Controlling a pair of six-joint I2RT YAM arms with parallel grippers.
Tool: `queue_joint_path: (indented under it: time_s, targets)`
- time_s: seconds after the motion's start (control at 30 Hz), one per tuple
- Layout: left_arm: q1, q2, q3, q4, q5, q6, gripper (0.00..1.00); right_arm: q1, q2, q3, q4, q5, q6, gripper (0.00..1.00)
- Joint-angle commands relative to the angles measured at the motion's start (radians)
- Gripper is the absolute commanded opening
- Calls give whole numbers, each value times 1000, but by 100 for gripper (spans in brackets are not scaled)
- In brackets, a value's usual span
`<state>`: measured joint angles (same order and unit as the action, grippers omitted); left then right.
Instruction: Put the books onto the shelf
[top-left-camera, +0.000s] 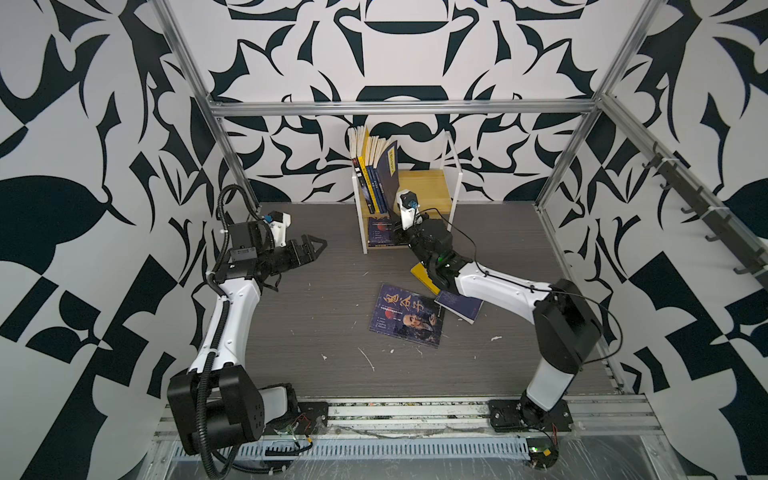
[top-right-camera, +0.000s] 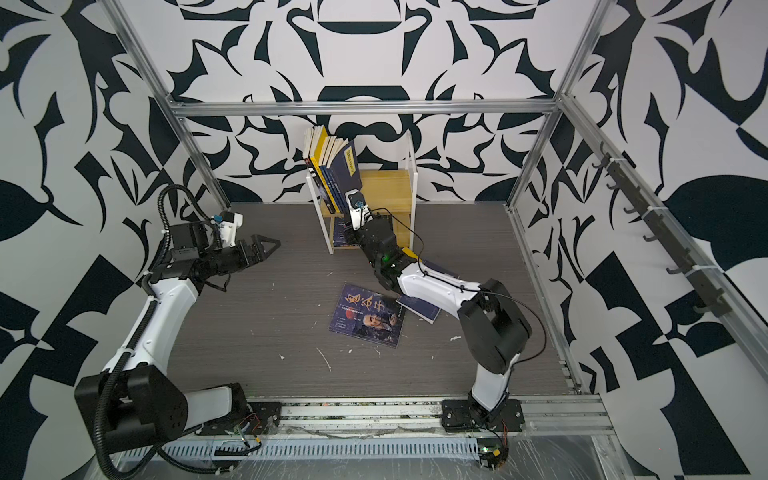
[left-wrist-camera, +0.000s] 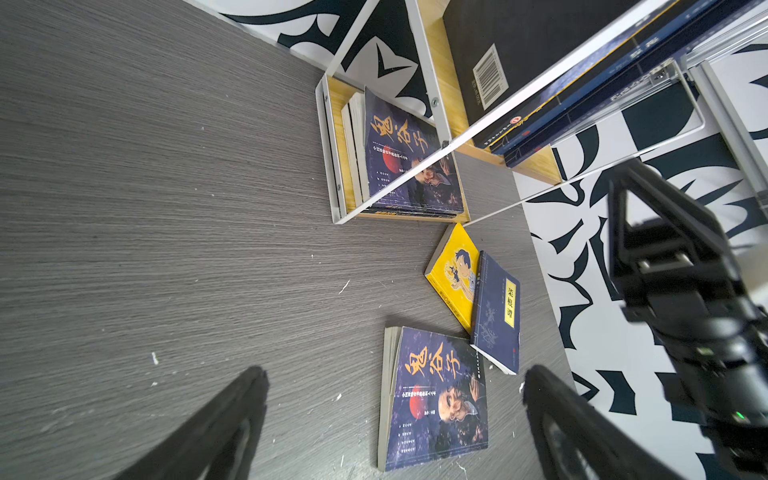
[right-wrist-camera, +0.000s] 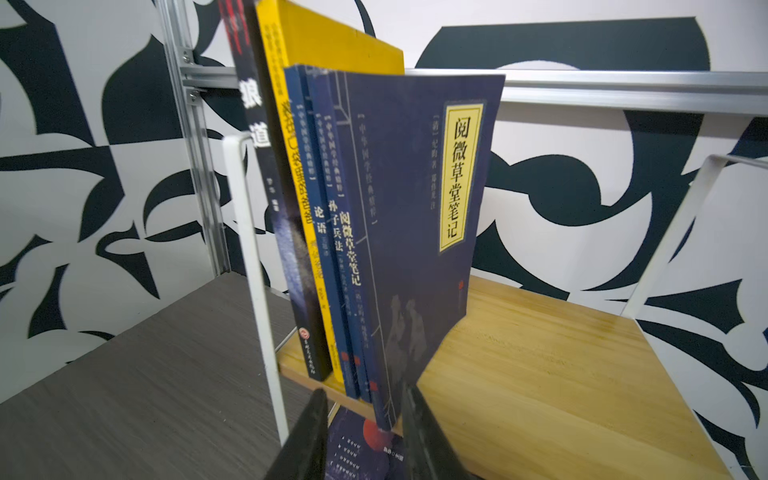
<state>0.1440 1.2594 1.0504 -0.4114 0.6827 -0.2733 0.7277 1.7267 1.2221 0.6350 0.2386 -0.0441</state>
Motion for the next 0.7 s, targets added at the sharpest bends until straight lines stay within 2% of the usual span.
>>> queue_joint_path:
  time_s: [0.0,0.1,0.23,0.4,0.57,0.67]
  targets:
    - [4,6,-16,15,25,-11,100,6,-75,-28,-36,-12,32,33]
    - [4,7,-16,18,25,-12,100,-5,-75,-1,-111,5,12,30]
    - [4,2,-18,19,20,-12,100,-38,-30,52,-166,-75,44,27]
    - [8,-5,-20,17,18,-12,100,-64,59,128,-193,-135,32,37]
    - [10,-5,-21,16,19,-12,100,-90,120,180,-198,-174,47,38]
    - [10,-4,-20,17,18,-12,100,-100,143,204,-202,-201,49,35]
